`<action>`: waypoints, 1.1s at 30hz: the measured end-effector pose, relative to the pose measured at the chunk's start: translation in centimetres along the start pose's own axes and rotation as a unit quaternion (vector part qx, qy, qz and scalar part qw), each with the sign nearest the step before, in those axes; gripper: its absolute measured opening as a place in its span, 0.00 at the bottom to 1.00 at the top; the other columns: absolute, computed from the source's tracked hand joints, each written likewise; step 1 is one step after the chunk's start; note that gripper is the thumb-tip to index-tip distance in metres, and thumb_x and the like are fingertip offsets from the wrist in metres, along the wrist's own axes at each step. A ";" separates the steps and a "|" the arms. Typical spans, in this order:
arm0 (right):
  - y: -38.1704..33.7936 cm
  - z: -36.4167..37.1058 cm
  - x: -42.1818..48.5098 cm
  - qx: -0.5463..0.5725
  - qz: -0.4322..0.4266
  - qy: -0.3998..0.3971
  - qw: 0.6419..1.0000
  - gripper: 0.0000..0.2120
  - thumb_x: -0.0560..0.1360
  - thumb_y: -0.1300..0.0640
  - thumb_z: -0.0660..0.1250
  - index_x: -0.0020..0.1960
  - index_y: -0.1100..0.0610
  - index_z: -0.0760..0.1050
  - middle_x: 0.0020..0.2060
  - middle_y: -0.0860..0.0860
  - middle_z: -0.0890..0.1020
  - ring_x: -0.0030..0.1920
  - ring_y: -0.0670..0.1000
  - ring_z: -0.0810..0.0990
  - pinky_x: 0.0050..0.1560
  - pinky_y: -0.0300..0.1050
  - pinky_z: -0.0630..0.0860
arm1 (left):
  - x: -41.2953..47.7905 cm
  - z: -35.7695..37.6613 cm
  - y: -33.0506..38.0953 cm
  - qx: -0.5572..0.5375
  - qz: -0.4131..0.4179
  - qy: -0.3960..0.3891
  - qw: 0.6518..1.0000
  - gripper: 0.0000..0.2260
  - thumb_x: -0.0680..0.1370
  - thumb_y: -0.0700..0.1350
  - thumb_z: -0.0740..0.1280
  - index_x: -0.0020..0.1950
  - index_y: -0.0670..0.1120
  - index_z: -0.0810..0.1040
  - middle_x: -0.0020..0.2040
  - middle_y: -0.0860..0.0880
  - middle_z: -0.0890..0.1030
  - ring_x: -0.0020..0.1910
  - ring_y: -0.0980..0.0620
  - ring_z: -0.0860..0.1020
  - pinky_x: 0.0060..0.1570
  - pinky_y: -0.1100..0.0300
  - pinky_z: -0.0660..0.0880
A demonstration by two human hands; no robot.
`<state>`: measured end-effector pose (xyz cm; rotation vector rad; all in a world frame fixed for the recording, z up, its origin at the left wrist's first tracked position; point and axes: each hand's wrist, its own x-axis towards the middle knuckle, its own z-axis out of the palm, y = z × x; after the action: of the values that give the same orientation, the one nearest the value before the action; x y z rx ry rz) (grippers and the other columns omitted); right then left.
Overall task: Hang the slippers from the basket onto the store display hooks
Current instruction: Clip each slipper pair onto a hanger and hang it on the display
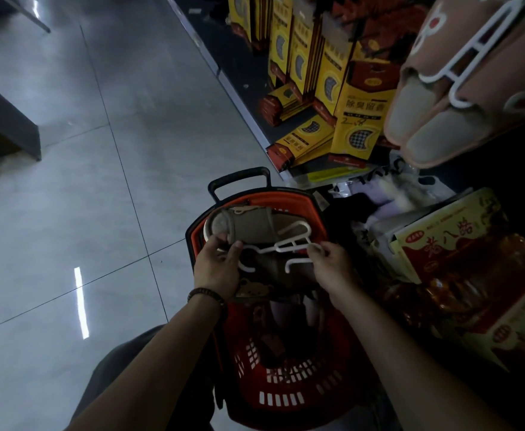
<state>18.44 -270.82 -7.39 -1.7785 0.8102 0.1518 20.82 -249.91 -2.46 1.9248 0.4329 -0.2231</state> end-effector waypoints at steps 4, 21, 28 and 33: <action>-0.1 -0.3 0.8 0.033 0.014 0.017 0.999 0.08 0.83 0.55 0.67 0.53 0.54 0.85 0.46 0.54 0.88 0.41 0.52 0.85 0.49 0.54 0.83 | -0.5 -0.5 0.7 -0.031 0.002 -0.002 1.000 0.02 0.82 0.47 0.69 0.50 0.53 0.79 0.44 0.56 0.83 0.40 0.66 0.80 0.35 0.77 0.73; -0.4 1.0 -1.2 0.146 0.036 -0.130 0.980 0.08 0.80 0.53 0.74 0.57 0.44 0.87 0.39 0.47 0.88 0.34 0.48 0.80 0.33 0.41 0.72 | -0.2 -4.8 4.1 -0.160 -0.082 -0.233 0.956 0.10 0.85 0.45 0.61 0.63 0.49 0.80 0.36 0.50 0.80 0.21 0.59 0.74 0.20 0.68 0.69; -1.4 1.0 -2.9 0.116 0.007 -0.087 0.989 0.09 0.74 0.49 0.75 0.50 0.53 0.86 0.39 0.50 0.87 0.41 0.55 0.86 0.38 0.44 0.75 | -0.3 -6.6 8.0 0.145 0.044 -0.294 0.944 0.12 0.85 0.53 0.60 0.54 0.53 0.82 0.37 0.53 0.82 0.28 0.59 0.78 0.28 0.67 0.72; -2.9 0.3 -5.5 0.287 0.014 -0.147 0.947 0.08 0.78 0.54 0.75 0.55 0.54 0.86 0.49 0.56 0.89 0.51 0.60 0.89 0.55 0.58 0.84 | -1.4 -7.2 11.0 0.284 0.081 -0.340 0.893 0.13 0.84 0.60 0.60 0.55 0.58 0.83 0.49 0.49 0.86 0.48 0.46 0.85 0.51 0.45 0.84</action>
<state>16.11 -267.68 -2.59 -1.1603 0.5854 0.1734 23.60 -247.23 10.24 2.2599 -0.3036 -0.9633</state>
